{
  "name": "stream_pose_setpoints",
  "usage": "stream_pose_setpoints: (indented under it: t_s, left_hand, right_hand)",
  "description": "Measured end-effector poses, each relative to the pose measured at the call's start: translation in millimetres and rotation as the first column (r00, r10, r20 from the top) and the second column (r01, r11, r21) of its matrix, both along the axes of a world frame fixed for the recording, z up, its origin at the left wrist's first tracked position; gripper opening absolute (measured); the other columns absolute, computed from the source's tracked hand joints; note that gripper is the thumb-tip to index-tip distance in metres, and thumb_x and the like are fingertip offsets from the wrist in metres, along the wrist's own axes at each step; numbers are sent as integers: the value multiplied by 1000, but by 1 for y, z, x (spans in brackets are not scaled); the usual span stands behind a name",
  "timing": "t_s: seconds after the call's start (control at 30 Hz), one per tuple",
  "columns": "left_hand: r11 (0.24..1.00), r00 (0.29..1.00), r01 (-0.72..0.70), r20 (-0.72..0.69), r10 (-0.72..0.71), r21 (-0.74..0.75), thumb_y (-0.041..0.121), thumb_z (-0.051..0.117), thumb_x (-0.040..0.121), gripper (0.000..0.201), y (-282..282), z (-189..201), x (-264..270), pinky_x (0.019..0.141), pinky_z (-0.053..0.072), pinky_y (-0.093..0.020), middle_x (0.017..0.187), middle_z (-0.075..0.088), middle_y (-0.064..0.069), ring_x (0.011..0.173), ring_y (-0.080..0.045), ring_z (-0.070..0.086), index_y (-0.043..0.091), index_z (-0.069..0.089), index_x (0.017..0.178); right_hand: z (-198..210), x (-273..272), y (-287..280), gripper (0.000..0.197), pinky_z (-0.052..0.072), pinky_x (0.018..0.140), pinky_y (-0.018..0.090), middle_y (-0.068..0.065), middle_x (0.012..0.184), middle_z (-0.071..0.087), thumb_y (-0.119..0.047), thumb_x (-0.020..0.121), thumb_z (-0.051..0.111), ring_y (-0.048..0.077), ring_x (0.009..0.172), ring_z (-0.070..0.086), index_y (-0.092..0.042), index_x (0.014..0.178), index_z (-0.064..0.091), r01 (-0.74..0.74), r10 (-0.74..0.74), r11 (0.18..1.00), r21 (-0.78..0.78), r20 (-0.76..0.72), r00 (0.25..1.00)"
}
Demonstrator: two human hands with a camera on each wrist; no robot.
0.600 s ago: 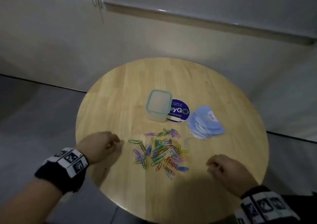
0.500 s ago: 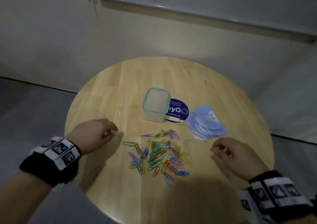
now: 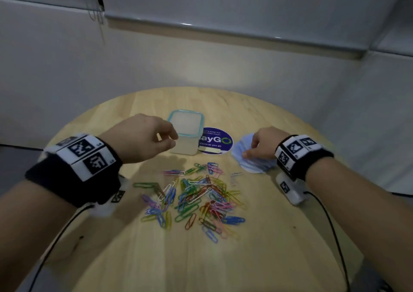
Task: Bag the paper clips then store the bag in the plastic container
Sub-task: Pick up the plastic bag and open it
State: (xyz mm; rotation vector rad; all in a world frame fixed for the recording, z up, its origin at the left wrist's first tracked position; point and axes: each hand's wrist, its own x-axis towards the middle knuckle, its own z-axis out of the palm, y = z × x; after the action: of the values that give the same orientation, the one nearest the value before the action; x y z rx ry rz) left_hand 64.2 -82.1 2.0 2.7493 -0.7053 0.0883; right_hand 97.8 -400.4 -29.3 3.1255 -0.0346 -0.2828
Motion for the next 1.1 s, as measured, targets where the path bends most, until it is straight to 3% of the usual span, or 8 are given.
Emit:
stream_pose_setpoints:
  t_s: [0.27,0.43,0.5,0.6,0.7,0.83,0.93,1.1]
  left_hand:
    - [988,999,-28,-39,22,-154,35,62,89,16,-6,19,-34,65,38,-8,84,65,16,78,-4,61,29,70,101]
    - [967,999,-32,-8,31,-254,35,65,87,15,-16,28,-47,62,37,-9,87,67,14,73,1,59,27,72,97]
    - [933,1000,-14,-13,10,-360,39,70,82,22,-24,32,-55,71,43,-15,90,66,19,81,0,62,27,71,101]
    - [891,981,65,-133,-139,-450,54,78,63,68,-35,38,-68,92,42,-20,116,60,26,112,3,55,34,58,124]
    - [808,837,160,-356,-415,-567,47,75,60,86,-45,38,-82,96,41,-18,135,54,14,124,3,49,24,46,138]
    - [586,553,-11,-493,-672,-811,28,70,61,68,-47,30,-102,85,48,-23,114,67,3,102,-11,63,14,52,126]
    - [471,498,-126,-467,-731,-873,22,64,59,48,-45,24,-113,79,50,-31,100,66,-10,88,-23,64,7,62,105]
    - [509,521,-109,-485,-702,-854,22,65,55,32,-37,26,-123,68,50,-27,85,66,-11,73,-21,64,8,67,83]
  right_hand:
    - [23,-21,-2,33,47,62,31,6,55,58,-26,83,61,30,66,59,-13,52,59,58,-63,993,104,43,997]
    - [61,-50,-4,13,42,69,27,5,87,71,-24,84,64,25,82,63,-16,84,74,-36,11,994,99,244,970]
    - [80,-70,8,8,41,70,26,2,82,67,-20,80,69,22,82,61,-17,86,74,-151,84,967,206,300,950]
    - [97,-102,36,7,47,83,35,5,90,66,-15,79,72,24,88,61,-14,85,74,-381,271,831,406,304,914]
    - [101,-128,62,5,50,84,40,6,90,61,-9,81,69,29,89,61,-13,82,73,-514,384,663,545,342,858]
    - [96,-141,83,14,50,81,33,-1,85,57,-2,85,62,20,83,60,-12,88,72,-577,376,531,620,438,817]
    - [95,-150,90,14,51,72,38,12,85,62,-4,79,70,23,74,58,-10,91,69,-564,347,452,690,446,825]
    - [97,-160,98,26,44,60,34,12,66,60,-7,61,84,10,59,49,-1,70,60,-572,347,518,636,455,820]
